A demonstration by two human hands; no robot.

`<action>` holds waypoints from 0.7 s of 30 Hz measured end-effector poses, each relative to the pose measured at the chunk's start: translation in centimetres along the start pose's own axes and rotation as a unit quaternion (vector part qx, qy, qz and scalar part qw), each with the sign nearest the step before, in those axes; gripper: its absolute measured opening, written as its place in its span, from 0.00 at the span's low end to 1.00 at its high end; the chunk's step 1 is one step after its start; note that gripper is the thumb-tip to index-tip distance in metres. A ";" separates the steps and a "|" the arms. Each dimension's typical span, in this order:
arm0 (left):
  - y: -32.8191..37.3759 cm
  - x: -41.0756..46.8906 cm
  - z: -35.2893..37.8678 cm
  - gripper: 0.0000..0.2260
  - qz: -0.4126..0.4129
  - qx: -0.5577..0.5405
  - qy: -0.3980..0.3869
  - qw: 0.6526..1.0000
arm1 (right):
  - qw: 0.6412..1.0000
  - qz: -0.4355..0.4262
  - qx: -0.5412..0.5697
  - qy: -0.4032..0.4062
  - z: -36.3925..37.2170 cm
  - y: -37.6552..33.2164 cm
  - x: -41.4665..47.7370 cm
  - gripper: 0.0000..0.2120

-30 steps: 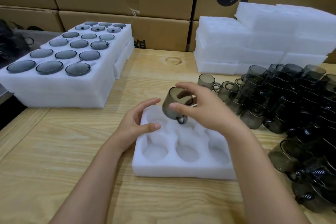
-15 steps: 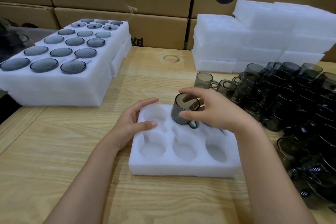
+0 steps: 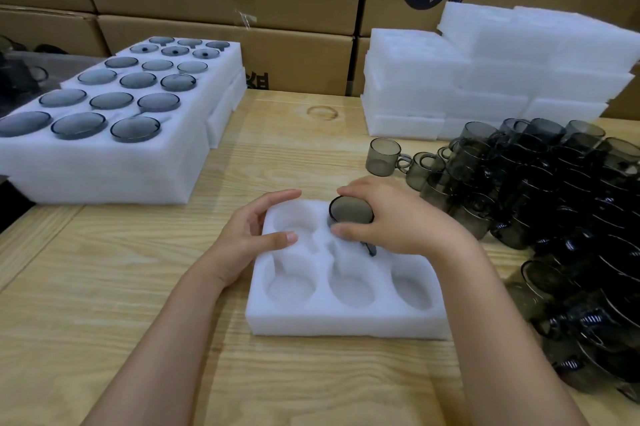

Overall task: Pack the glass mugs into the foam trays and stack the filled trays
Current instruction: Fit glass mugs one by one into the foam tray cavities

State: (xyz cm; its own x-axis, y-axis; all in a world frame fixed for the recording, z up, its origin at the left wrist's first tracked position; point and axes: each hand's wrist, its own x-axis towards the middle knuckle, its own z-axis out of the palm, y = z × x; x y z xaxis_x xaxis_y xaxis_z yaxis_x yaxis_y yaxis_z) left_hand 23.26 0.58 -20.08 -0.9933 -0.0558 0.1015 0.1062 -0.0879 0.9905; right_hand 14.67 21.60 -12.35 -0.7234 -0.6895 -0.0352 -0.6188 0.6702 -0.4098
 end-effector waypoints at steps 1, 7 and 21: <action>0.0 0.0 0.0 0.28 0.000 -0.003 0.000 1.000 | 1.000 0.002 0.010 0.017 0.2 -0.2 0.1 0.35; 0.2 0.0 0.1 0.30 0.006 0.009 0.000 1.000 | 0.994 0.006 -0.099 -0.053 4.1 -1.6 1.3 0.35; -0.2 0.1 -0.1 0.30 -0.006 -0.013 0.010 1.000 | 0.980 0.038 0.065 0.186 1.9 0.4 1.0 0.25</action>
State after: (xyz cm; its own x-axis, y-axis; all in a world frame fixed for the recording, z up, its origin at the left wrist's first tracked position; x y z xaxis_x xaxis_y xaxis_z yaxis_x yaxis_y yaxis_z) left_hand 23.11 0.47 -20.28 -0.9934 -0.0736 0.0876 0.0956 -0.1141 0.9889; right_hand 14.33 20.63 -14.27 -0.8424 -0.4745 0.2553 -0.5322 0.6584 -0.5322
